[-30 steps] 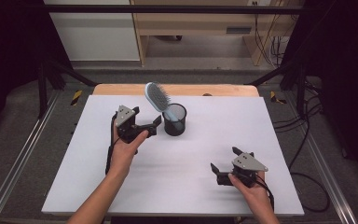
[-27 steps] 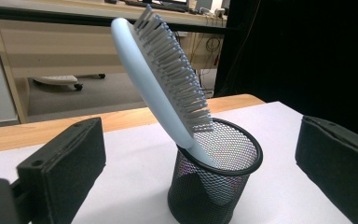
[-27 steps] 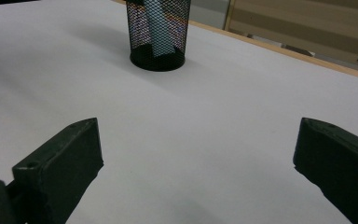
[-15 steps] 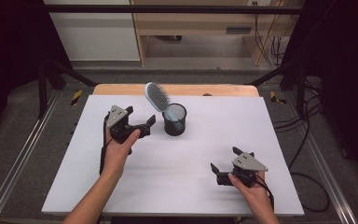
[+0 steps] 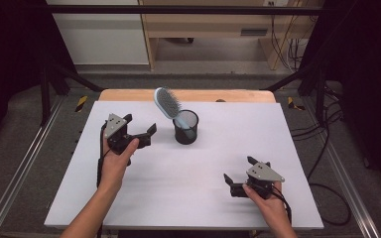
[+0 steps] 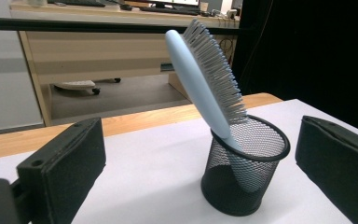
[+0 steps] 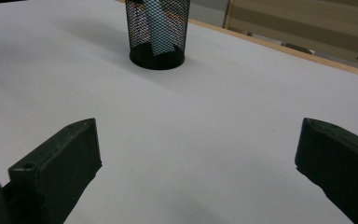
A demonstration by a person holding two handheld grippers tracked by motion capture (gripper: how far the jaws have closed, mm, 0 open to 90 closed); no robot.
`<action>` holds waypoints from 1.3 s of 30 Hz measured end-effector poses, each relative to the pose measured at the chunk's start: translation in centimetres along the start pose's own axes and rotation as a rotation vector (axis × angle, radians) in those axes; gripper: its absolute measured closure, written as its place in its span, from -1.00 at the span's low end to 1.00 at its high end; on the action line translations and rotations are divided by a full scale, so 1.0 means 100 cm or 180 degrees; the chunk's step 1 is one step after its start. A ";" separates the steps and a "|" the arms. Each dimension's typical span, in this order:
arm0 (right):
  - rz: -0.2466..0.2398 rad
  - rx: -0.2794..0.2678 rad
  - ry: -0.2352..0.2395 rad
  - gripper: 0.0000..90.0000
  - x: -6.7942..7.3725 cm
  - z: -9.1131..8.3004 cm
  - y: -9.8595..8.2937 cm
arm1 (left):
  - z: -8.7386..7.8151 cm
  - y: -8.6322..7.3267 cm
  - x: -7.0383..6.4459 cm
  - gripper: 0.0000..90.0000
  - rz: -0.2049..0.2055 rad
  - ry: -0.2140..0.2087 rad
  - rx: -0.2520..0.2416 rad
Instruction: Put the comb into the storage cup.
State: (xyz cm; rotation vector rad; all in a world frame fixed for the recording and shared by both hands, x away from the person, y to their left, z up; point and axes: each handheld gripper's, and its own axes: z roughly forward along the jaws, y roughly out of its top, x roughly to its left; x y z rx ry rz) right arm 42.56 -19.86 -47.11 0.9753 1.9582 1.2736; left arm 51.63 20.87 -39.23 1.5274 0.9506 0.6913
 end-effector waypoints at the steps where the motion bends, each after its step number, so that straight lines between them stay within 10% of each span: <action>1: 0.0001 0.0000 0.0001 -0.99 0.000 0.000 0.000 | -0.001 -0.001 0.001 -0.97 -0.0003 0.0008 -0.0005; 39: 0.0055 0.0114 0.0148 -0.96 -0.003 -0.003 0.001 | -0.063 -0.026 0.050 -0.97 0.0017 0.0277 -0.0078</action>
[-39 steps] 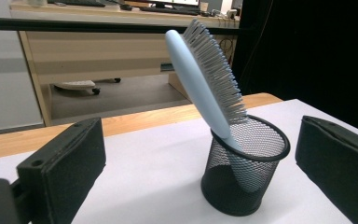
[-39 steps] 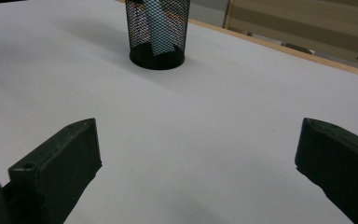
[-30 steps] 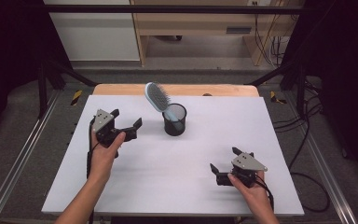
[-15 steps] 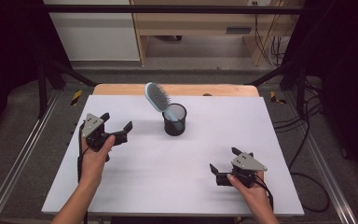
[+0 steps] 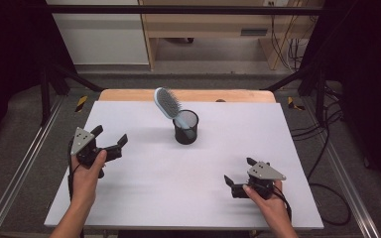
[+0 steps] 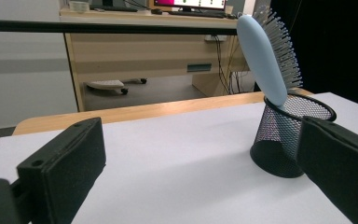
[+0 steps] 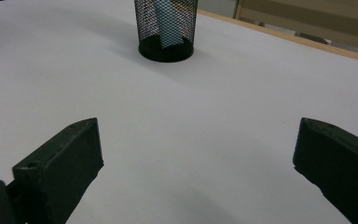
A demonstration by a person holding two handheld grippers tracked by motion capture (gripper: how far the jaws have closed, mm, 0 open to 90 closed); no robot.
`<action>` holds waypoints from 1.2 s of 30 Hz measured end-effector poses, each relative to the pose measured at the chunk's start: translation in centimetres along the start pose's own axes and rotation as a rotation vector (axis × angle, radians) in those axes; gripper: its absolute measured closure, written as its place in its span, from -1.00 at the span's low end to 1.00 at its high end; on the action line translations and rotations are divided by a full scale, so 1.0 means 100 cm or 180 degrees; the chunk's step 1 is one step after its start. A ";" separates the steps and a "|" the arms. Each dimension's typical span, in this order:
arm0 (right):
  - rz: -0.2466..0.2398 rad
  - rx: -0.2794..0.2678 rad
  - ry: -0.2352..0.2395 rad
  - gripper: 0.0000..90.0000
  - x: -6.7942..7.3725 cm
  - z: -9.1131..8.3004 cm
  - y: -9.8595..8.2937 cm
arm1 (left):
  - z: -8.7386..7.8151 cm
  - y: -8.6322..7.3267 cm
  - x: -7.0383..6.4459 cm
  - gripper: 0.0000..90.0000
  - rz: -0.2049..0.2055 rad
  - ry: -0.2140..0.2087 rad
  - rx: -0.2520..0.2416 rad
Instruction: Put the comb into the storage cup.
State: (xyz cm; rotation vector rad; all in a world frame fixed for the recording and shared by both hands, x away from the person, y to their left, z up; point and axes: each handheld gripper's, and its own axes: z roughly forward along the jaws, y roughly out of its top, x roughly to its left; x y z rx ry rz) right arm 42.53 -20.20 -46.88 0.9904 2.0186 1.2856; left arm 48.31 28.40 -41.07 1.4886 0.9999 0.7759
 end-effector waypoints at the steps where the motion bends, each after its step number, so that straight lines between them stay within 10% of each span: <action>1: 0.0000 0.0000 0.0000 -0.96 0.000 0.000 0.000 | -0.002 -0.001 0.001 -0.97 -0.0011 0.0006 -0.0012; 20: 0.0137 -0.0127 -0.0025 -0.89 -0.022 -0.019 0.001 | -0.044 -0.037 0.016 -0.97 -0.0047 0.0102 -0.0027; 36: 0.0116 -0.0378 -0.0114 -0.90 -0.036 -0.028 -0.001 | -0.065 -0.039 -0.004 -0.97 0.0172 -0.0047 -0.0103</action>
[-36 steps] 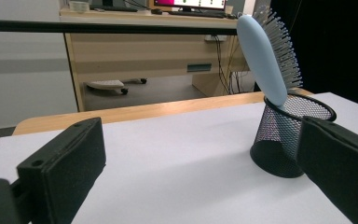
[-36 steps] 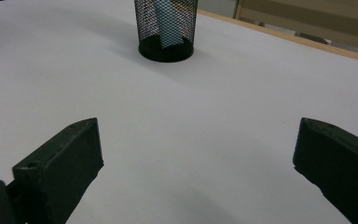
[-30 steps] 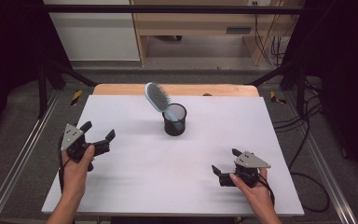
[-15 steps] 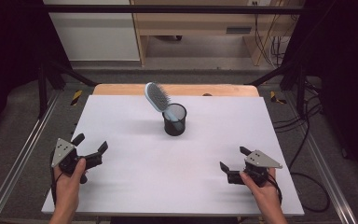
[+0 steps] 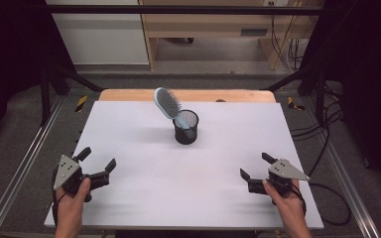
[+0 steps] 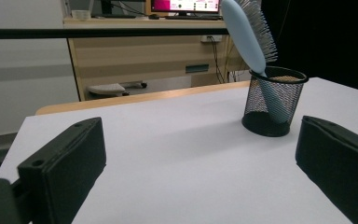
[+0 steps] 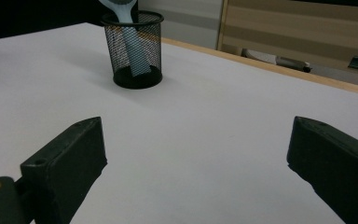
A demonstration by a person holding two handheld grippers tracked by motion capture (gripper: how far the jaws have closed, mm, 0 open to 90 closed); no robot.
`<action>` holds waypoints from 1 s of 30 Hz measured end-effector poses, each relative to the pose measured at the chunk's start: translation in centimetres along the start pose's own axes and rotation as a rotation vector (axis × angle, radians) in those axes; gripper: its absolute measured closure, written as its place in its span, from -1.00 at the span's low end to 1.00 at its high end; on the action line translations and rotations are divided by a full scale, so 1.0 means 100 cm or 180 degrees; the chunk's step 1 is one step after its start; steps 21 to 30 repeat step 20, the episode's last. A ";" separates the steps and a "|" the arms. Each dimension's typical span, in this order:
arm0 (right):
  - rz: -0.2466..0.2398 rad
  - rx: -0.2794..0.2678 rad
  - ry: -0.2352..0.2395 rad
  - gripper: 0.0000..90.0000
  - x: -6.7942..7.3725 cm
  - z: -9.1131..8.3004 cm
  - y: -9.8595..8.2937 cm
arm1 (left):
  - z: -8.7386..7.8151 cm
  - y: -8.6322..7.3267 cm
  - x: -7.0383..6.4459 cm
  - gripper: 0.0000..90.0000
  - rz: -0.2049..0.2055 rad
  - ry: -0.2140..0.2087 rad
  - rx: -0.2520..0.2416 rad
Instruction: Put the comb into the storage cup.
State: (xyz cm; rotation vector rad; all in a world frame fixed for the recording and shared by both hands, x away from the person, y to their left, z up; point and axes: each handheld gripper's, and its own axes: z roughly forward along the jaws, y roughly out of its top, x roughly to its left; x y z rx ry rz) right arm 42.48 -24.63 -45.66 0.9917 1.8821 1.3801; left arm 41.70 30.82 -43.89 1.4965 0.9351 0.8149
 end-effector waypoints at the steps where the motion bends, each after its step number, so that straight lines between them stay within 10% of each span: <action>1: 0.0023 -0.0020 -0.0007 -0.90 -0.002 -0.001 0.000 | -0.002 -0.001 -0.002 -0.97 -0.0004 -0.0011 -0.0005; 30: 0.0182 -0.0159 -0.0151 -0.89 -0.022 -0.012 -0.008 | -0.023 -0.009 -0.003 -0.97 -0.0185 -0.0107 -0.0103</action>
